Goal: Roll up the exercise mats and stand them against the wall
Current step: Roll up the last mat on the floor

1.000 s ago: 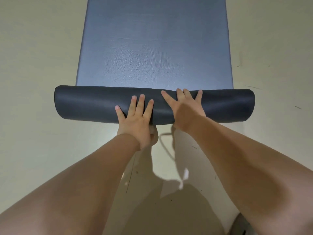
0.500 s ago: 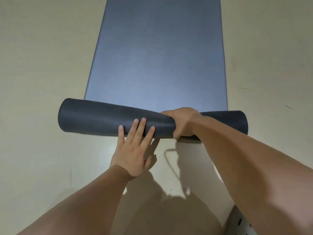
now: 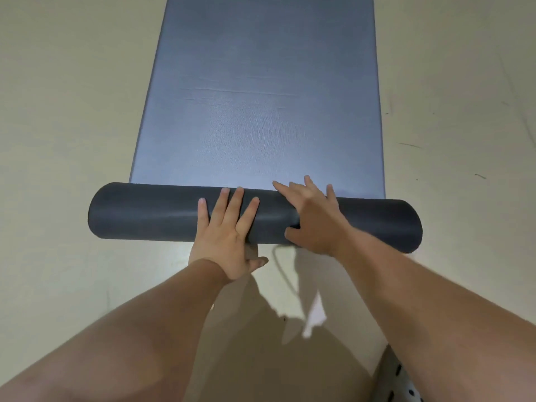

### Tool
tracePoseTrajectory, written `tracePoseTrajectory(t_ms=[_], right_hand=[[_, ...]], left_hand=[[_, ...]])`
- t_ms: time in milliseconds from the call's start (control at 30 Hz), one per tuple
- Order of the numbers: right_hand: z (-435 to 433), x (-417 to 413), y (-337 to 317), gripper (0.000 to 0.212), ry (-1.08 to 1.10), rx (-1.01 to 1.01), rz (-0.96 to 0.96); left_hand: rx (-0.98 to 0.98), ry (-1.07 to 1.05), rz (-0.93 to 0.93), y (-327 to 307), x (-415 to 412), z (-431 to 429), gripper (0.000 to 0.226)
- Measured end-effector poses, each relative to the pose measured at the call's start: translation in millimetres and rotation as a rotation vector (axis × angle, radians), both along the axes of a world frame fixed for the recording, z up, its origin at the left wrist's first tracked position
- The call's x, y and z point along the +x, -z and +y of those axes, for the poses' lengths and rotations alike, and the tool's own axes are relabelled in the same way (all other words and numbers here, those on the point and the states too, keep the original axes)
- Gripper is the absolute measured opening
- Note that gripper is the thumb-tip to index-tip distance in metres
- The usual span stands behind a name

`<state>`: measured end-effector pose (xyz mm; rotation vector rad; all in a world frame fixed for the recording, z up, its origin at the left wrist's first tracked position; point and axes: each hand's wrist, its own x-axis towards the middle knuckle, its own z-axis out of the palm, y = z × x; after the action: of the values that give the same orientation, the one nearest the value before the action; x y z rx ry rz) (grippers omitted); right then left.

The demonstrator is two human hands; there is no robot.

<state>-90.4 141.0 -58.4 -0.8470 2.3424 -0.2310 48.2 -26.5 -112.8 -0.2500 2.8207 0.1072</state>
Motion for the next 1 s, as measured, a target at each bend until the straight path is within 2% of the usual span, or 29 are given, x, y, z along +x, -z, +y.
tracePoseTrajectory(t_ms=[67,133,300,433,500,700,800,867,1000], right_hand=[[4.8,26.8,9.4,0.089,0.018,-0.016,0.321],[9.2,50.3,24.6,0.092,0.014,-0.029,0.469],[11.5,44.5,44.0,0.128,0.02,0.217,0.396],[-3.7,8.6,40.3,0.147,-0.003,0.265,0.377],[-12.0,-11.5,37.3,0.151,0.005,0.266,0.366],[-38.7,-75.2,25.4,0.137,0.031,0.252,0.229],[-30.6,-60.4,34.1,0.131,-0.062,0.11,0.416],[-26.5,-47.6,47.2,0.133,-0.073,0.1,0.52],[-38.5,-55.6,44.2,0.118,-0.058,0.184,0.526]], left_hand=[[0.015,-0.027,-0.028,-7.4,-18.3,-4.9,0.13],[0.013,-0.049,-0.07,-15.0,-41.6,-11.3,0.136],[-0.036,-0.062,-0.162,-27.8,-89.9,-28.5,0.15],[-0.041,-0.082,0.011,-28.8,-81.4,-19.5,0.142],[-0.066,-0.06,0.028,-26.0,-70.3,-11.3,0.133],[-0.055,-0.099,-0.057,-17.6,-82.3,-12.3,0.131],[-0.027,-0.077,-0.093,-16.4,-104.7,-25.2,0.138],[0.004,-0.074,-0.113,-15.9,-117.6,-33.9,0.145],[0.008,-0.07,-0.107,-17.7,-129.6,-37.9,0.148]])
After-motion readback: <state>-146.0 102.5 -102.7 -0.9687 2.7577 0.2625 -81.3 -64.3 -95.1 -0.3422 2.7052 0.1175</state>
